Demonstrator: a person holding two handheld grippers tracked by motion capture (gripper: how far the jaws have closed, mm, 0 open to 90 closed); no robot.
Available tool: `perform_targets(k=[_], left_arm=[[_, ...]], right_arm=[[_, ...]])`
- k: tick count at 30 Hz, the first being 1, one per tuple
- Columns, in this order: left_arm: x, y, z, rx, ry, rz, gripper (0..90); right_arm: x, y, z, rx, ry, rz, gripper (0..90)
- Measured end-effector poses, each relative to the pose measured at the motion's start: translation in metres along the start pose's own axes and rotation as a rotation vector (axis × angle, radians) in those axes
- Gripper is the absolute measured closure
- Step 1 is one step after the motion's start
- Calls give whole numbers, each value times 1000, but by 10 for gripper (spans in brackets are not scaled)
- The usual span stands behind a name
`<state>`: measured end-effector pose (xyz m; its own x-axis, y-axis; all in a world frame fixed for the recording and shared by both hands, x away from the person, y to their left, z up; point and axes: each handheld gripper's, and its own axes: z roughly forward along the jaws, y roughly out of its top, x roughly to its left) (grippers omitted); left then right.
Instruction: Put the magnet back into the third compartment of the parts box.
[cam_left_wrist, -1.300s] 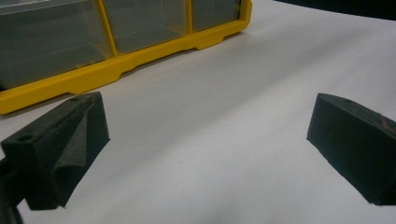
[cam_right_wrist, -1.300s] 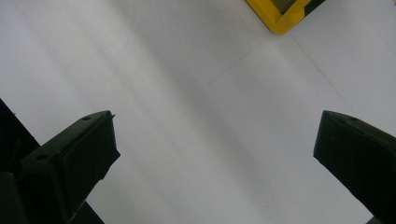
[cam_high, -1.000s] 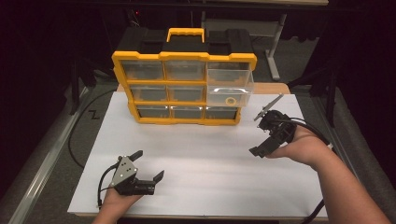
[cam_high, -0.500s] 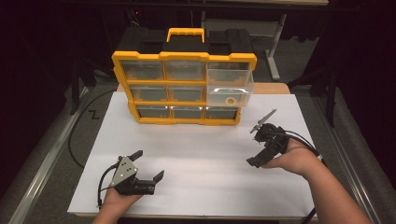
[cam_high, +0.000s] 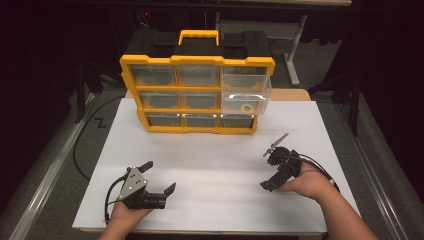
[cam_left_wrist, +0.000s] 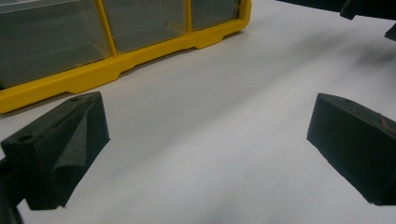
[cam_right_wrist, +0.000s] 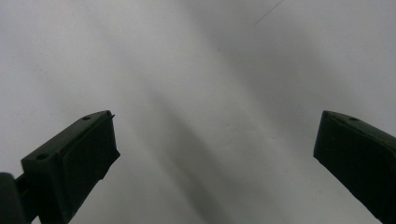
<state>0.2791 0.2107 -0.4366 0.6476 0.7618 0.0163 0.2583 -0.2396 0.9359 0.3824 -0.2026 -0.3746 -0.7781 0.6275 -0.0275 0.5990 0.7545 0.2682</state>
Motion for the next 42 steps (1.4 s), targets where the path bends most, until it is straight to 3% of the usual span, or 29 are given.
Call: perform_targets(k=[9,17,21,29,30,31,37,40,42], left_arm=[[0,0,0,-2,2,-4,2],[0,0,0,-2,0,-4,1],[0,0,0,-2,0,-6,2],[1,0,0,5,-3,-12,2],[1,0,0,5,-3,-12,2],[2,0,0,2,-2,-22,2],[3,0,0,0,-12,-40,2],[4,0,-1,-4,-18,-51,1],[5,0,-1,-6,-17,-51,1]], right_arm=[[2,-7,21,14,17,3,10],[2,-10,22,-47,15,20,11],[2,-17,23,-139,7,51,10],[5,-46,26,-425,-14,124,11],[5,-46,26,-425,-14,124,11],[7,-55,25,-512,-35,138,10],[11,-75,26,-703,-56,180,11],[12,-84,28,-809,-44,239,10],[14,-90,28,-887,-63,260,10]])
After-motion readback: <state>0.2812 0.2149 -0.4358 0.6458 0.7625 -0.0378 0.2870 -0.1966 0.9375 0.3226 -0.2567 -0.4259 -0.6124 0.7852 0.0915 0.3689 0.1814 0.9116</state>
